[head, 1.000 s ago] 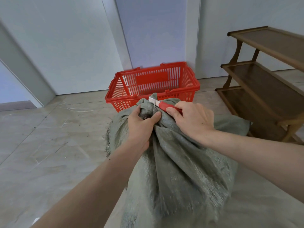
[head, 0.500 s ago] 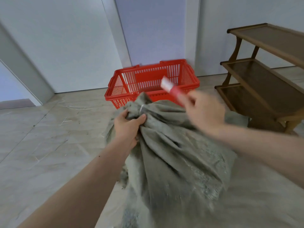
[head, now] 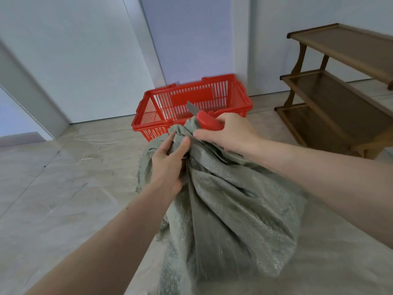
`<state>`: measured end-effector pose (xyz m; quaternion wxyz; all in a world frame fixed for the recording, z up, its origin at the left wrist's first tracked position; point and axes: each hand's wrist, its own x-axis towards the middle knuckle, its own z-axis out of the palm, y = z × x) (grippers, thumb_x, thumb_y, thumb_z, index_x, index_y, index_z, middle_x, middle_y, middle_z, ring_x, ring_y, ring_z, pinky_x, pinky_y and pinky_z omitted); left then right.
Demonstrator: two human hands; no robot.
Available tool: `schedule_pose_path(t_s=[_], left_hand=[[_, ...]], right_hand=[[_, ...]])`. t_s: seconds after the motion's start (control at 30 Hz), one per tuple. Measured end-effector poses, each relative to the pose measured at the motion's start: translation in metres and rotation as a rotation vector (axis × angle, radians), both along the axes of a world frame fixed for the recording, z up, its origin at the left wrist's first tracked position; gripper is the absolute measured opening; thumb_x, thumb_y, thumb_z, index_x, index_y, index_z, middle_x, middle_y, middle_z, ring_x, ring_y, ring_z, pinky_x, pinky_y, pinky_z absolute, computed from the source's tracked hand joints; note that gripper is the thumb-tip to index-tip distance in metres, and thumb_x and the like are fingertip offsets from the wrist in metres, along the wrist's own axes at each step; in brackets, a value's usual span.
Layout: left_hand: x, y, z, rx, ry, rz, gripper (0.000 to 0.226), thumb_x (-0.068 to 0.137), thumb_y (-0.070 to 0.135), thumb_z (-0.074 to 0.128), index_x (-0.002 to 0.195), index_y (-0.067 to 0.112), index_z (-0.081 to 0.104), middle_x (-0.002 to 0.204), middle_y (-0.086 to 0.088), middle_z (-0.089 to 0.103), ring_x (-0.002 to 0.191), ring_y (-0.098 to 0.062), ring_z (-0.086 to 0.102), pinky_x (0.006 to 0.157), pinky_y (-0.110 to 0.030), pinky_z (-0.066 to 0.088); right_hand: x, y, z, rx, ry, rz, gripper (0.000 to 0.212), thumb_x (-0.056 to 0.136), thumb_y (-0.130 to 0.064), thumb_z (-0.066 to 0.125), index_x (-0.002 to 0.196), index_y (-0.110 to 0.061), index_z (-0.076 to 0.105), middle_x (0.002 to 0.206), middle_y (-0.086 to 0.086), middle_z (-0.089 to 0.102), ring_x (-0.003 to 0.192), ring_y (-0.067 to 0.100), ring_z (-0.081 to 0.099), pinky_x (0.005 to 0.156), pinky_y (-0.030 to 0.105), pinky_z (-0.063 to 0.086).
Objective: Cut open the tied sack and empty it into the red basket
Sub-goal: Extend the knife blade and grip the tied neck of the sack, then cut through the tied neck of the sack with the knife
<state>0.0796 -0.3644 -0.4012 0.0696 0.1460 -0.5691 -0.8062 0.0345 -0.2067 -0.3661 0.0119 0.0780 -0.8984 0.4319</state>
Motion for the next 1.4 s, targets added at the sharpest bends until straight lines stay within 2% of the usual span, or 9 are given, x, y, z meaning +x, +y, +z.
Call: schedule_pose_path(t_s=[0.17,0.37,0.5,0.6,0.73,0.87,1.03,1.13,1.4], left_hand=[[0.001,-0.006,0.007,-0.069,0.059,-0.087,0.057,0.085,-0.004,0.07,0.134,0.023,0.061,0.109,-0.002,0.076,0.088,-0.011,0.075,0.067,-0.021,0.058],[-0.001,-0.01,0.017,-0.009,0.058,-0.002,0.029,0.1,0.035,0.056,0.123,0.024,0.07,0.12,0.002,0.074,0.116,-0.02,0.066,0.095,-0.036,0.055],[-0.003,-0.011,0.013,-0.016,0.115,0.063,0.029,0.1,0.019,0.058,0.129,0.022,0.057,0.126,-0.005,0.066,0.105,-0.023,0.065,0.089,-0.043,0.055],[0.001,-0.005,0.011,-0.01,0.164,0.066,0.063,0.093,0.007,0.067,0.139,0.037,0.037,0.129,-0.003,0.063,0.108,-0.022,0.069,0.087,-0.047,0.059],[0.011,0.014,0.021,-0.007,0.053,-0.015,0.04,0.1,0.038,0.054,0.137,0.024,0.048,0.124,-0.005,0.069,0.098,-0.018,0.073,0.072,-0.033,0.061],[0.018,0.024,0.03,0.074,-0.117,-0.155,0.064,0.097,0.067,0.022,0.112,0.024,0.067,0.11,0.002,0.072,0.104,-0.012,0.066,0.08,-0.029,0.052],[0.011,0.011,0.02,-0.03,-0.225,0.037,0.044,0.099,0.061,0.035,0.132,0.038,0.052,0.13,-0.004,0.065,0.109,-0.025,0.066,0.071,-0.034,0.056],[0.005,-0.008,0.012,-0.001,-0.294,0.167,0.054,0.096,0.065,0.039,0.146,0.046,0.032,0.143,0.008,0.043,0.123,-0.028,0.054,0.088,-0.046,0.056],[-0.001,-0.029,0.0,0.204,-0.306,0.244,0.072,0.097,0.064,0.035,0.143,0.009,0.045,0.136,-0.007,0.056,0.121,-0.025,0.058,0.089,-0.036,0.056]], right_hand=[[-0.007,0.006,-0.009,0.028,-0.036,0.033,0.05,0.062,-0.054,0.087,0.061,-0.021,0.05,0.057,-0.007,0.056,0.056,0.014,0.056,0.057,0.03,0.042],[-0.013,0.019,-0.004,-0.158,-0.01,-0.058,0.036,0.079,-0.042,0.08,0.066,-0.017,0.057,0.056,-0.004,0.056,0.044,0.011,0.052,0.044,0.021,0.04],[-0.013,0.023,0.0,-0.085,0.067,-0.13,0.031,0.08,-0.047,0.077,0.081,-0.019,0.063,0.072,-0.006,0.064,0.063,0.013,0.062,0.058,0.027,0.05],[-0.006,0.015,0.007,-0.006,0.201,-0.176,0.048,0.074,-0.064,0.073,0.108,-0.031,0.062,0.099,-0.016,0.065,0.09,0.009,0.062,0.079,0.034,0.051],[0.006,-0.001,0.017,0.036,0.284,-0.095,0.048,0.07,-0.071,0.07,0.094,-0.03,0.064,0.093,-0.013,0.065,0.084,0.009,0.061,0.072,0.034,0.05],[0.009,-0.005,0.011,0.043,0.154,-0.051,0.05,0.067,-0.072,0.073,0.092,-0.029,0.067,0.087,-0.013,0.066,0.082,0.01,0.062,0.072,0.036,0.051],[0.003,0.01,0.009,-0.009,0.036,-0.087,0.03,0.078,-0.036,0.08,0.065,-0.02,0.058,0.061,-0.005,0.057,0.057,0.013,0.057,0.054,0.027,0.039],[0.0,0.02,0.008,-0.017,-0.034,-0.111,0.025,0.077,-0.024,0.082,0.067,-0.016,0.06,0.063,-0.001,0.058,0.05,0.013,0.055,0.048,0.024,0.041],[-0.003,0.051,0.004,0.122,-0.316,-0.091,0.024,0.075,-0.02,0.085,0.09,-0.007,0.072,0.071,0.003,0.062,0.054,0.015,0.052,0.048,0.023,0.042]])
